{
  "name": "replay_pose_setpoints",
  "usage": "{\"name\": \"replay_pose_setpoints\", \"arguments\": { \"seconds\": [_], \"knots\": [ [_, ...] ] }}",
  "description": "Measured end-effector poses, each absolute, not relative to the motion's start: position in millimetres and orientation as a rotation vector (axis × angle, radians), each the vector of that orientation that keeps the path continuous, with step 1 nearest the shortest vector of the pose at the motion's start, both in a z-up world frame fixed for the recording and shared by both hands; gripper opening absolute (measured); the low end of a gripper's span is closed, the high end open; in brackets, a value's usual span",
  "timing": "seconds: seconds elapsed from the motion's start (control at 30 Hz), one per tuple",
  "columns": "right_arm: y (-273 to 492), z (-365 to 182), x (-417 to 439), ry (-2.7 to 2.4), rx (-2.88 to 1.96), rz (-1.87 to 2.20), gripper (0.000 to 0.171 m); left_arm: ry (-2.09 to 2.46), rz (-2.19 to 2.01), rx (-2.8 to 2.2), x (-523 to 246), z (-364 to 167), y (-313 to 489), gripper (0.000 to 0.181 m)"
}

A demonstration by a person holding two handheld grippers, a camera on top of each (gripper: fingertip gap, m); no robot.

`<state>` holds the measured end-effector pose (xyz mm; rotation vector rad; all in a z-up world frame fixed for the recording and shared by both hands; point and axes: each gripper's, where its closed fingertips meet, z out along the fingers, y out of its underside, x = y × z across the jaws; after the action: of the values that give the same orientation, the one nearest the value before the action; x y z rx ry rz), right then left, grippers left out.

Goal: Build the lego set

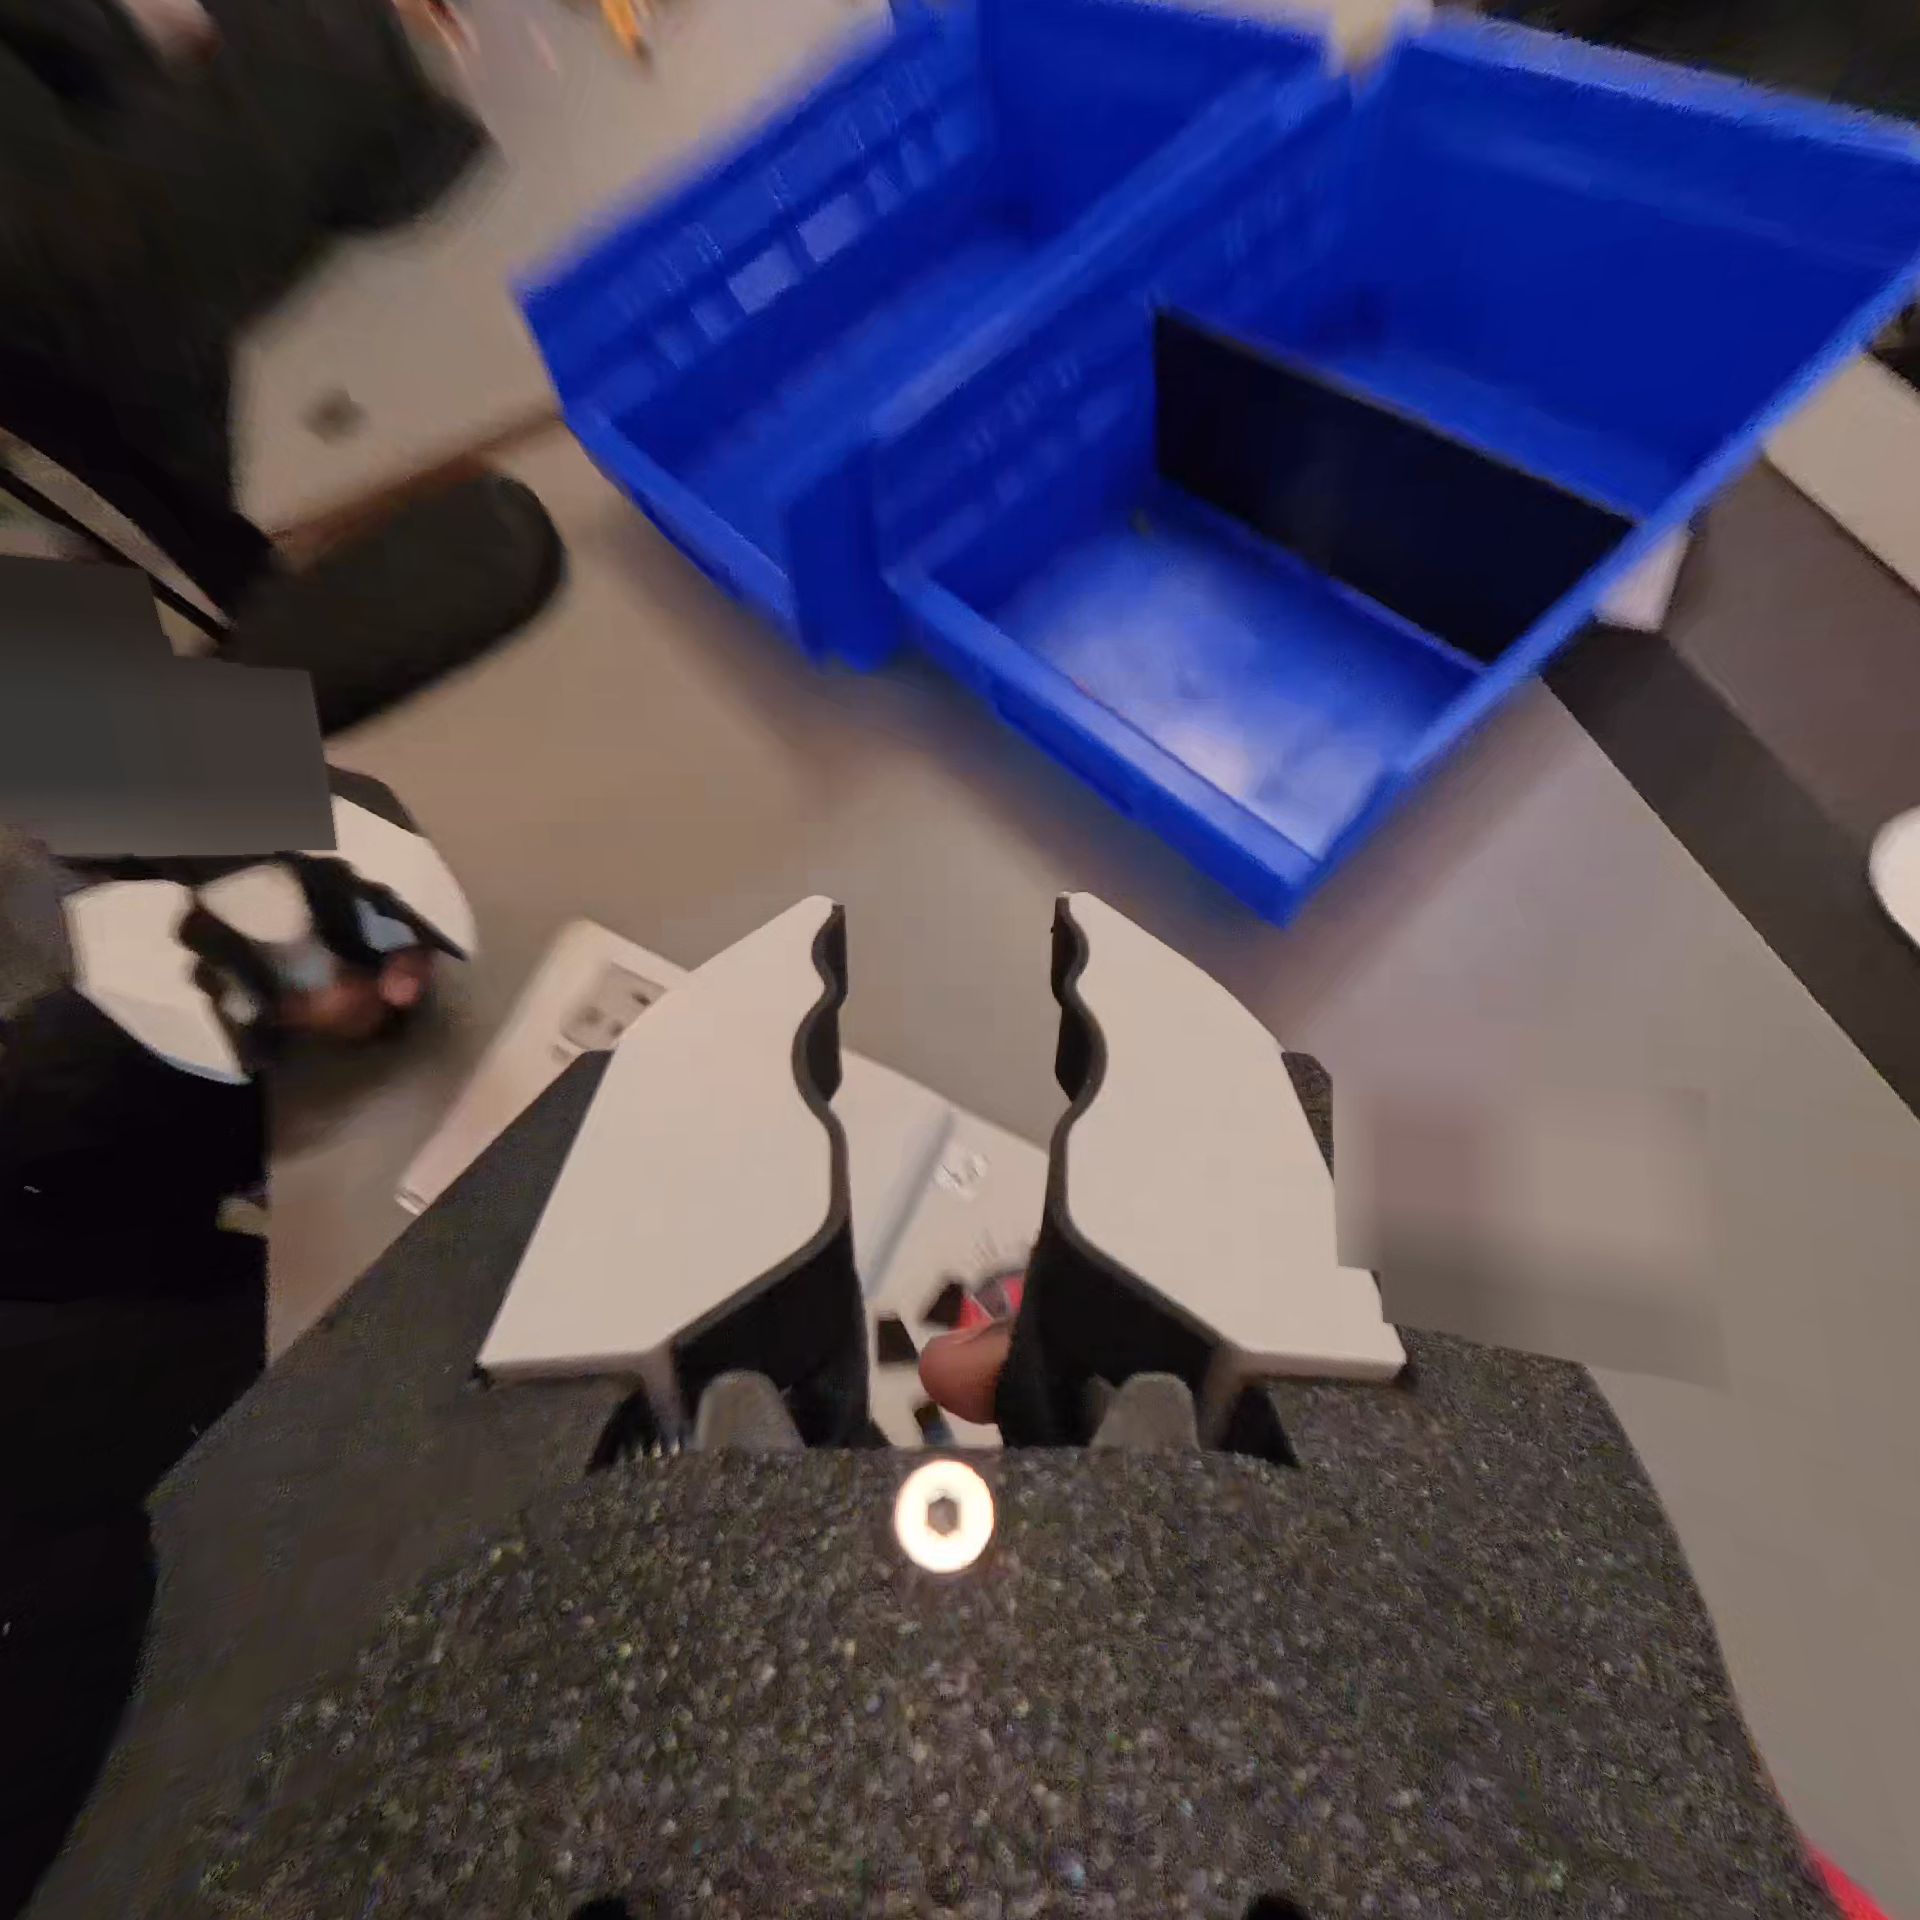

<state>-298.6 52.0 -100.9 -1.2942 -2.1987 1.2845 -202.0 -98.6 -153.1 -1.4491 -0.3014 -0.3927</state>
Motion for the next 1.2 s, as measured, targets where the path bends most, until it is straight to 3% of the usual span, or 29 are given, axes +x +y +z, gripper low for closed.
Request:
{"name": "replay_pose_setpoints", "arguments": {
  "seconds": [0.17,0.27,0.4,0.5,0.63,0.7,0.8,0.97,1.1,1.2],
  "knots": [
    [20,-104,-274,-2.084,-1.105,1.664,0.074,-0.297,-0.270,-1.429,-210,-133,-100,0.056],
    [27,-127,-257,-2.082,-1.084,1.586,0.088,-0.207,-0.201,-1.430,-219,-91,-88,0.054],
    [37,-142,-242,-1.962,-0.975,1.547,0.090,0.048,-0.100,-1.511,-238,-49,-51,0.054],
    [31,-157,-231,-1.900,-0.909,1.603,0.082,0.204,-0.082,-1.522,-256,-53,-15,0.049],
    [21,-169,-216,-1.927,-0.837,1.661,0.029,0.324,-0.111,-1.577,-265,-92,24,0.037],
    [8,-149,-207,-1.880,-0.748,1.827,0.002,0.316,-0.124,-1.595,-273,-114,36,0.034],
    [-13,-110,-187,-1.796,-0.551,2.072,0.000,0.290,-0.155,-1.610,-281,-136,39,0.030],
    [13,-146,-203,-1.882,-0.705,1.862,0.000,0.281,-0.148,-1.628,-285,-143,27,0.026],
    [30,-162,-200,-1.953,-0.864,1.888,0.019,0.313,-0.220,-1.638,-274,-146,26,0.023],
    [42,-181,-202,-2.063,-0.968,1.724,0.002,0.362,-0.242,-1.711,-264,-158,28,0.019]
  ]
}}
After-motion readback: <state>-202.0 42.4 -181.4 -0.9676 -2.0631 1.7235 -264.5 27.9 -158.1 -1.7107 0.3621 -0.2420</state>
